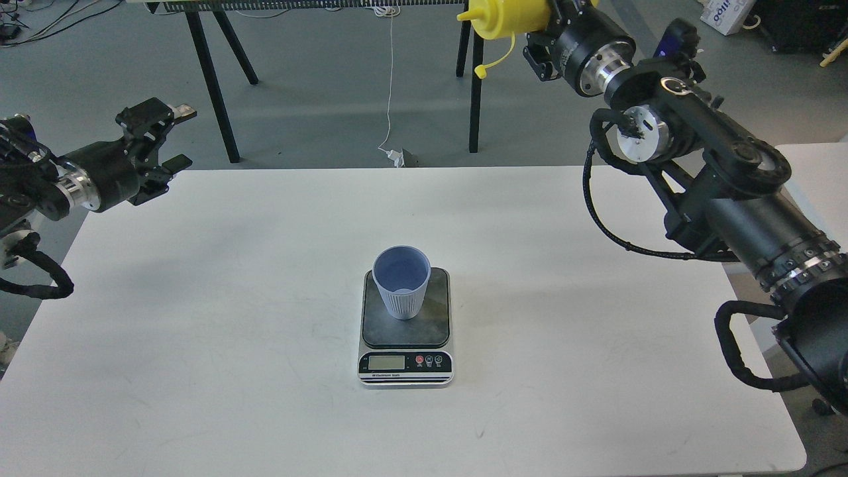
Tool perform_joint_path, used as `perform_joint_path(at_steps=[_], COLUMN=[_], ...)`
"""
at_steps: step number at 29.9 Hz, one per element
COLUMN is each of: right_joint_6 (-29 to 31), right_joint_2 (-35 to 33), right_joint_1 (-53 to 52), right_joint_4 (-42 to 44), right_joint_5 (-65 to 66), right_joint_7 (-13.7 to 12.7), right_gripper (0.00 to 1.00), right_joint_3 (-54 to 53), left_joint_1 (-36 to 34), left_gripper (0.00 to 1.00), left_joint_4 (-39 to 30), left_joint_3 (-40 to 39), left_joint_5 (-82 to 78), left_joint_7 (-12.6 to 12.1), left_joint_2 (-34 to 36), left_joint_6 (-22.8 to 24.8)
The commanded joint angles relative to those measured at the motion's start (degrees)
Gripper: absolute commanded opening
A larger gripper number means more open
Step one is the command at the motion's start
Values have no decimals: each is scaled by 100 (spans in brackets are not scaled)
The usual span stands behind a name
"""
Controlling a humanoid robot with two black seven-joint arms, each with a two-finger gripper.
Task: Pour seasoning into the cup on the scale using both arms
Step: 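Turn the bottle upright and lower it beside the scale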
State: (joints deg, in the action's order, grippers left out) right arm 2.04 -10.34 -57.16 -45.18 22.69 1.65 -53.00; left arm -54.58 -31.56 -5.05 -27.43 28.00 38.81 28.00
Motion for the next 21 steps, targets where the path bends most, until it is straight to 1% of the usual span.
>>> perform_joint_path(at_steps=[1, 7, 12, 14, 18, 21], right_joint_6=[139, 753, 1685, 1853, 1984, 2458], right_joint_2=[-240, -240, -240, -240, -240, -240], right_joint_1=[661, 1926, 2867, 3201, 3694, 4037], right_joint_4=[-315, -719, -887, -957, -984, -984], right_joint_5=[-1097, -2240, -3173, -3401, -3622, -3666], right_joint_7=[11, -16, -165, -200, -367, -437], right_gripper=[11, 11, 11, 10, 10, 10], right_joint_3=[-368, -922, -1020, -1020, -1029, -1029], left_joint_1=[9, 26, 79, 88, 88, 88], left_gripper=[100, 100, 100, 100, 100, 100], left_joint_4=[1, 1, 1, 1, 1, 1], left_joint_3=[4, 13, 4, 4, 13, 4], left_joint_5=[1, 10, 10, 19, 10, 10], left_joint_7=[0, 0, 0, 0, 0, 0], left_joint_2=[30, 47, 30, 12, -5, -32], left_joint_6=[0, 0, 0, 0, 0, 0])
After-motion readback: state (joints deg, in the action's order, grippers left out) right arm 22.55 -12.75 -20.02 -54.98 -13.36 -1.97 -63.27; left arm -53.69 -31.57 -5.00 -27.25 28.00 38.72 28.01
